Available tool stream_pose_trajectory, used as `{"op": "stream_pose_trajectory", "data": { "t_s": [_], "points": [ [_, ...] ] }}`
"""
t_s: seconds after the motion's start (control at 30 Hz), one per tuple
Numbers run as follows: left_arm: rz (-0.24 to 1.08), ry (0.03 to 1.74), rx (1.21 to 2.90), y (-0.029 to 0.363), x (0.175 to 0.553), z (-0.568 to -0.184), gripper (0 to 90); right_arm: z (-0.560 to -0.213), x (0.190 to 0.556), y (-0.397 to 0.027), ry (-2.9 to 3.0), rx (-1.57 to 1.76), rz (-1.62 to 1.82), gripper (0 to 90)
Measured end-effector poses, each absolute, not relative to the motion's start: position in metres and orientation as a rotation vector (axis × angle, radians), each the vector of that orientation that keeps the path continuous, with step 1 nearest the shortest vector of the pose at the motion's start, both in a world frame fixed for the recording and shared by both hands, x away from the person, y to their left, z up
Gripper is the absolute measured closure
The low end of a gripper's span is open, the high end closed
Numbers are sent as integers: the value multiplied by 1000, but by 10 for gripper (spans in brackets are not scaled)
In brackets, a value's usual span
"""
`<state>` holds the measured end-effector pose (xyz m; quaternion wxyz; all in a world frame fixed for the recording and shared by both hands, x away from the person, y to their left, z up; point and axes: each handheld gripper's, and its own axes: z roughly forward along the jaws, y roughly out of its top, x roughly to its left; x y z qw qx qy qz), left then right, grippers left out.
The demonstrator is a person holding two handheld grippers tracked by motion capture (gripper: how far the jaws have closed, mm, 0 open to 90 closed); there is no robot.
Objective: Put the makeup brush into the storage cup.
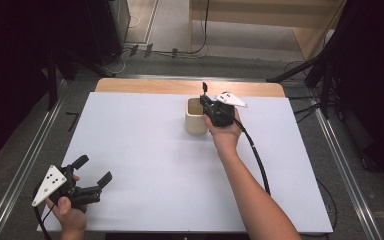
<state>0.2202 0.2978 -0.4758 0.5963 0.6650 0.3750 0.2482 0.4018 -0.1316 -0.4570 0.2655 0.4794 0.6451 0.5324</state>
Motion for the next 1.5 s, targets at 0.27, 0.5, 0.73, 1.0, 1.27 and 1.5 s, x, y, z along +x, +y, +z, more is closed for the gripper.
{"op": "stream_pose_trajectory", "data": {
  "t_s": [0.27,0.5,0.73,1.0,1.27,1.5],
  "points": [
    [578,877,1537,299,220,-476,0,-447,394,-133,1842,1334,1432,179],
    [579,875,1541,298,220,-476,0,-446,380,-139,1888,1276,1411,29],
    [577,871,1541,297,220,-476,0,-450,360,-148,1911,1218,1415,0],
    [576,870,1541,296,220,-476,0,-456,340,-164,1899,1218,1429,0],
    [577,869,1546,295,219,-476,0,-460,325,-181,1870,1240,1439,0],
    [577,869,1548,295,220,-476,0,-464,308,-195,1870,1221,1428,0]
  ]
}}
